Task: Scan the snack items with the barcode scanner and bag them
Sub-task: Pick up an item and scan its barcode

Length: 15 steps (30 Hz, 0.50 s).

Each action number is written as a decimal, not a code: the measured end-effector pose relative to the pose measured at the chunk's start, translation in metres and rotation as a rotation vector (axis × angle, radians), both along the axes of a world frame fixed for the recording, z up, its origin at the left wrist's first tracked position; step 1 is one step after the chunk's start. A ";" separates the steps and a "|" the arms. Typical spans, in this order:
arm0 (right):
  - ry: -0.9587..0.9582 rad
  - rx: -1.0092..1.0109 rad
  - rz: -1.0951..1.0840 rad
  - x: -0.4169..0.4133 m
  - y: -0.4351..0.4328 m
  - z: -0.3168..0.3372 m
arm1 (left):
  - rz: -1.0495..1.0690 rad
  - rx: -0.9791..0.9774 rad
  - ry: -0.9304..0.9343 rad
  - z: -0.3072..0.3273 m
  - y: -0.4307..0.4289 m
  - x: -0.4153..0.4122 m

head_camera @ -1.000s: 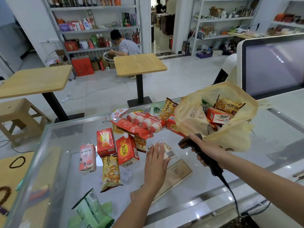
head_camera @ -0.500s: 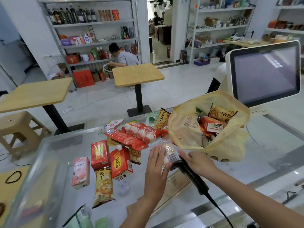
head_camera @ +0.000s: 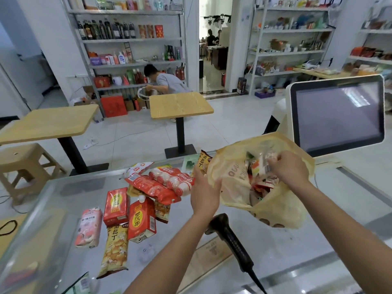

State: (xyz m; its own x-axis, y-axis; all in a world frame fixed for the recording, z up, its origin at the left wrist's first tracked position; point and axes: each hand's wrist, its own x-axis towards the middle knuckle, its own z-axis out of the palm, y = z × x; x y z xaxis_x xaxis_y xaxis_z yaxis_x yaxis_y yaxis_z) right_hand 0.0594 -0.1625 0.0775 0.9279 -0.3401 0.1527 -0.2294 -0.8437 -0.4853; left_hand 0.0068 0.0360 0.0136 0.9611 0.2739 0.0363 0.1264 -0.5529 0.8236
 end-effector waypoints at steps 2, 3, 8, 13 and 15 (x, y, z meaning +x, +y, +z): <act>0.092 -0.010 0.059 0.012 -0.002 -0.008 | 0.035 -0.044 0.113 0.002 -0.001 0.006; 0.112 -0.038 0.083 0.016 -0.001 -0.013 | 0.043 -0.072 0.120 0.003 -0.001 0.007; -0.072 -0.326 0.082 0.014 0.008 -0.025 | 0.014 -0.219 -0.035 0.000 0.007 0.002; -0.672 -0.238 0.575 -0.045 0.030 -0.033 | -0.023 -0.071 -0.073 -0.029 0.029 -0.015; -0.468 -0.235 0.768 -0.089 0.040 -0.053 | 0.056 0.165 -0.131 -0.049 0.043 -0.029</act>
